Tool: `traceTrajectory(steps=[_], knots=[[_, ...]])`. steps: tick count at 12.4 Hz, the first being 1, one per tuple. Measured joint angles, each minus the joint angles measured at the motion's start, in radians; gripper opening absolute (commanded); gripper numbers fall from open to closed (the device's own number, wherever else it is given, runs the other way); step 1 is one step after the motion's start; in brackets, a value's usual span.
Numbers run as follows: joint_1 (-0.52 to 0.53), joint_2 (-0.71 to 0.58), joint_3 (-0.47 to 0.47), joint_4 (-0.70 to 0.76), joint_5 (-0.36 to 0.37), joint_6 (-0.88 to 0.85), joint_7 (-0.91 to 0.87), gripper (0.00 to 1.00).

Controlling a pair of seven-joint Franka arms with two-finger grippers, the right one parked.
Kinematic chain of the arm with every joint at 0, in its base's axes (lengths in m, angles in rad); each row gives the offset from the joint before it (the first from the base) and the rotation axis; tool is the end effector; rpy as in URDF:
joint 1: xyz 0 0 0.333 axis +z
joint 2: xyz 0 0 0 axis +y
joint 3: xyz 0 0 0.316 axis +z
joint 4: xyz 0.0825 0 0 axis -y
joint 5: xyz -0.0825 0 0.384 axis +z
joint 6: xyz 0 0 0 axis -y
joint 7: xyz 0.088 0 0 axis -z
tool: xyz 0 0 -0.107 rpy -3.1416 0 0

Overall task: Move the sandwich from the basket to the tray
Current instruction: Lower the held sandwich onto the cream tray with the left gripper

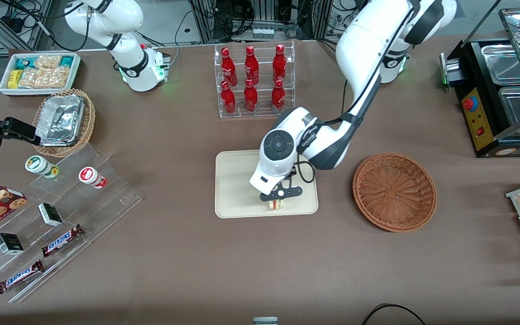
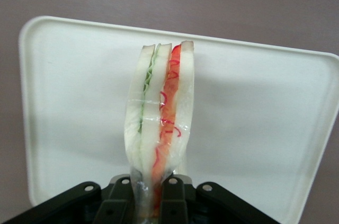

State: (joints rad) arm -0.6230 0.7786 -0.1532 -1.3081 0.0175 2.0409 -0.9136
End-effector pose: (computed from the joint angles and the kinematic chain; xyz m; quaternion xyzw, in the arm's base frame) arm 0.5458 -0.4978 0.2760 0.9951 0.0852 -0.0471 0.0168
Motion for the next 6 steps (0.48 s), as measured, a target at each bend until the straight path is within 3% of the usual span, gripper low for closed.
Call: traceTrajectory(steps=[6], knots=[[-0.042,0.095,0.002,0.104,0.000,-0.040,-0.098,0.00]])
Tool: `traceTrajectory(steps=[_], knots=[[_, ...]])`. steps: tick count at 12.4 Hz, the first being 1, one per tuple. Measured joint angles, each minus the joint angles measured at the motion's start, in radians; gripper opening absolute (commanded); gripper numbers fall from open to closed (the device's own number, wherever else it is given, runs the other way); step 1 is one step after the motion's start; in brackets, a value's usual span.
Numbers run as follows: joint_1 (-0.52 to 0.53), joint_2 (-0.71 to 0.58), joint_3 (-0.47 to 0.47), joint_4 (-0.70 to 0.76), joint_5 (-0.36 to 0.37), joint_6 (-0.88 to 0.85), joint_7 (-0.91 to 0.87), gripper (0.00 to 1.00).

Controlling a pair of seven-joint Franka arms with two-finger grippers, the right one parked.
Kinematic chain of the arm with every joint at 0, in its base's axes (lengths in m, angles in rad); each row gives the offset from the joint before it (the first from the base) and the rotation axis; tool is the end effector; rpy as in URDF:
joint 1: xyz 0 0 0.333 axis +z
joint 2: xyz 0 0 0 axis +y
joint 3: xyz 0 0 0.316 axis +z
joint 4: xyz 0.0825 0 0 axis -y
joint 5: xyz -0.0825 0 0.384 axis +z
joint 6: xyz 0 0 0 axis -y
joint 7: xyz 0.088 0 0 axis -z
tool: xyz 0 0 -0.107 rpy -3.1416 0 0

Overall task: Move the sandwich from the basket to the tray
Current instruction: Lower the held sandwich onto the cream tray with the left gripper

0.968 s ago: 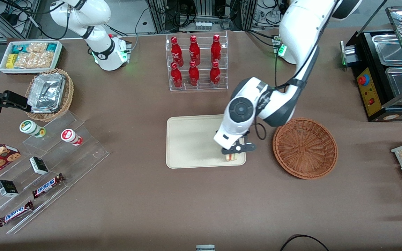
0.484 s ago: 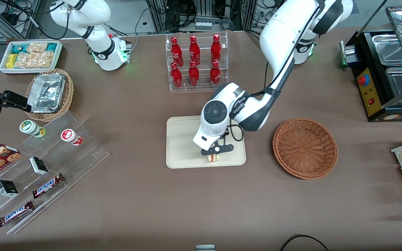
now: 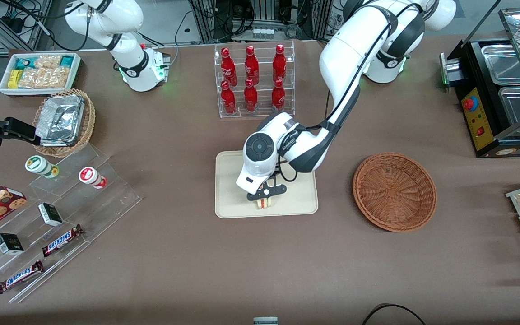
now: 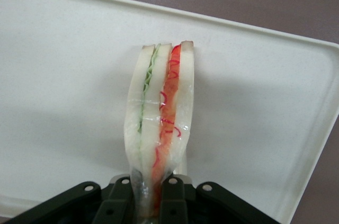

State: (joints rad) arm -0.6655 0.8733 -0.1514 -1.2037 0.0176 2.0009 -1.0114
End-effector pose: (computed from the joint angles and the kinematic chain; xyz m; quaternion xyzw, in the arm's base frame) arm 0.5369 -0.5254 0.2500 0.9912 0.1176 -0.0608 0.0045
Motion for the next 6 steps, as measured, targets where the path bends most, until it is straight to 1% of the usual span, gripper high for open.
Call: traceTrajectory(steps=[3,6], knots=[[-0.001,0.000,0.000,0.034,0.000,-0.085,-0.027,0.00],[-0.025,0.005,0.002,0.035,0.000,-0.095,-0.072,0.00]])
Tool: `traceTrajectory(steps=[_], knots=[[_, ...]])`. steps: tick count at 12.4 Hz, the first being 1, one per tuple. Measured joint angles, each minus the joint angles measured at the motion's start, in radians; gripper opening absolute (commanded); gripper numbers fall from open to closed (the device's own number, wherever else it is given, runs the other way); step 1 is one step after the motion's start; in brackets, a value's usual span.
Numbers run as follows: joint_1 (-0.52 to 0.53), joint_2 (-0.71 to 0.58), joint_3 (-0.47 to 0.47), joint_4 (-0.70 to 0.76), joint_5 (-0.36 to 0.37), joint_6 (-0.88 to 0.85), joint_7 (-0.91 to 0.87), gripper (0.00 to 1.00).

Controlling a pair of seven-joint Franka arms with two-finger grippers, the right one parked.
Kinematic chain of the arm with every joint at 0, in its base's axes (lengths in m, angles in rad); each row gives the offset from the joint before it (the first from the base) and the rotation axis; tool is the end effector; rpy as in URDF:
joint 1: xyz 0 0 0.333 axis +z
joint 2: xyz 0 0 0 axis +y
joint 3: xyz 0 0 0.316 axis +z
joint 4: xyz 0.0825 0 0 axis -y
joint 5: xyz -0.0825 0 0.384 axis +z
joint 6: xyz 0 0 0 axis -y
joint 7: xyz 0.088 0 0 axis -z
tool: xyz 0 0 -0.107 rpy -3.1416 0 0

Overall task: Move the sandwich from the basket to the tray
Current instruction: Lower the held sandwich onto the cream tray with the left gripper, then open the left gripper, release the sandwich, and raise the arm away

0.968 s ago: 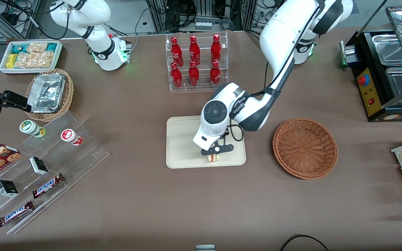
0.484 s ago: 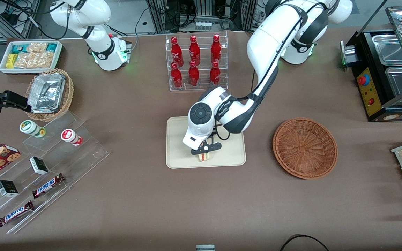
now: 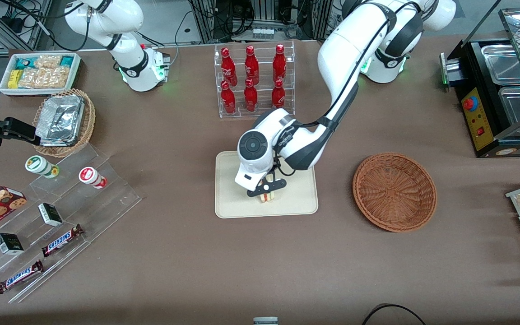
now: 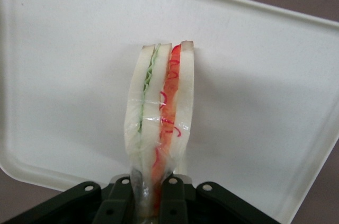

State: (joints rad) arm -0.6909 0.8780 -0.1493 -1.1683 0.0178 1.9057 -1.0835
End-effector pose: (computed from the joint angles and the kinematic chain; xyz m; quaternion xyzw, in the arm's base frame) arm 0.5225 -0.5347 0.2551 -0.9866 -0.1401 0.0793 0.0250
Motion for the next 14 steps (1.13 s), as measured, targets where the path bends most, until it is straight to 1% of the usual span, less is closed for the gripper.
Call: traceTrajectory(steps=[3,4,5,6,10,12,14], knots=[[-0.007,0.014,0.005,0.000,0.004,0.000,-0.040,0.00],[-0.007,0.021,0.008,0.000,0.019,0.000,-0.049,0.41],[-0.007,0.026,0.009,0.000,0.041,0.000,-0.058,0.98],[-0.007,0.029,0.010,0.000,0.049,0.000,-0.062,1.00],[-0.006,0.024,0.012,0.028,0.053,0.000,-0.070,1.00],[-0.003,-0.011,0.015,0.052,0.054,-0.007,-0.070,1.00],[0.008,-0.074,0.020,0.060,0.056,-0.043,-0.066,1.00]])
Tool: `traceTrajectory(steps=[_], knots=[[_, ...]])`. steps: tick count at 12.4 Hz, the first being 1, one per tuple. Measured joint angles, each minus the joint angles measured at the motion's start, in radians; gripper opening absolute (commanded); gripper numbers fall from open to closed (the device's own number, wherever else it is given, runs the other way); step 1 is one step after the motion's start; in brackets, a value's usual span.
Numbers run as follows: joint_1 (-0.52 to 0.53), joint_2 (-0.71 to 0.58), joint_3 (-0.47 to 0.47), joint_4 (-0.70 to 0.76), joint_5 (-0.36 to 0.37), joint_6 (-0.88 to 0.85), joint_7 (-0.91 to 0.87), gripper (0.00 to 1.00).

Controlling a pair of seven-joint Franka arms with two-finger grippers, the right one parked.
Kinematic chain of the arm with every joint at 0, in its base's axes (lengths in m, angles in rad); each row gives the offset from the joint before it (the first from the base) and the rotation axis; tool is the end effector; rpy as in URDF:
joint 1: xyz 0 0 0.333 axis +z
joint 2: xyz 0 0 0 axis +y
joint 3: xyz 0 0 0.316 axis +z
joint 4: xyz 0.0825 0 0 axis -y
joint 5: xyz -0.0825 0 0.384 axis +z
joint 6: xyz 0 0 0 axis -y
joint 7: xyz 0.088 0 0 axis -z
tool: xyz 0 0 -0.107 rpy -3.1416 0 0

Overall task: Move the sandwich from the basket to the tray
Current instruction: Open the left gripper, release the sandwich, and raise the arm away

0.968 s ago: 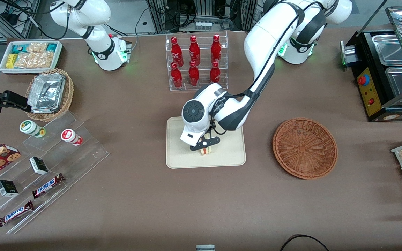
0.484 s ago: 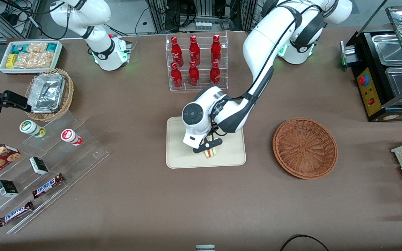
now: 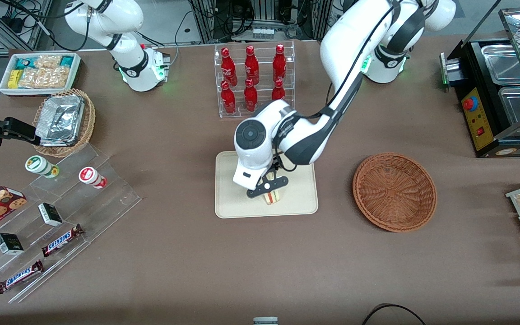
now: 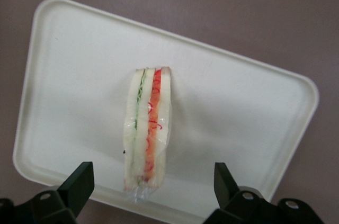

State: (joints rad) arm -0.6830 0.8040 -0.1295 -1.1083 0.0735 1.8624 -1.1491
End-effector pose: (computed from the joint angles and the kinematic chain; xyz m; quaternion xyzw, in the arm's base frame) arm 0.5457 -0.5245 0.3336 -0.9843 -0.1746 0.0223 0.0116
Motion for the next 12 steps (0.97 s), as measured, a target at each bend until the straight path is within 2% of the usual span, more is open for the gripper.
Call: traceTrajectory(steps=[6,12], knots=[[0.142,-0.165,0.006,-0.024,0.005,-0.173,0.230,1.00],[0.362,-0.387,0.009,-0.280,0.006,-0.173,0.602,1.00]])
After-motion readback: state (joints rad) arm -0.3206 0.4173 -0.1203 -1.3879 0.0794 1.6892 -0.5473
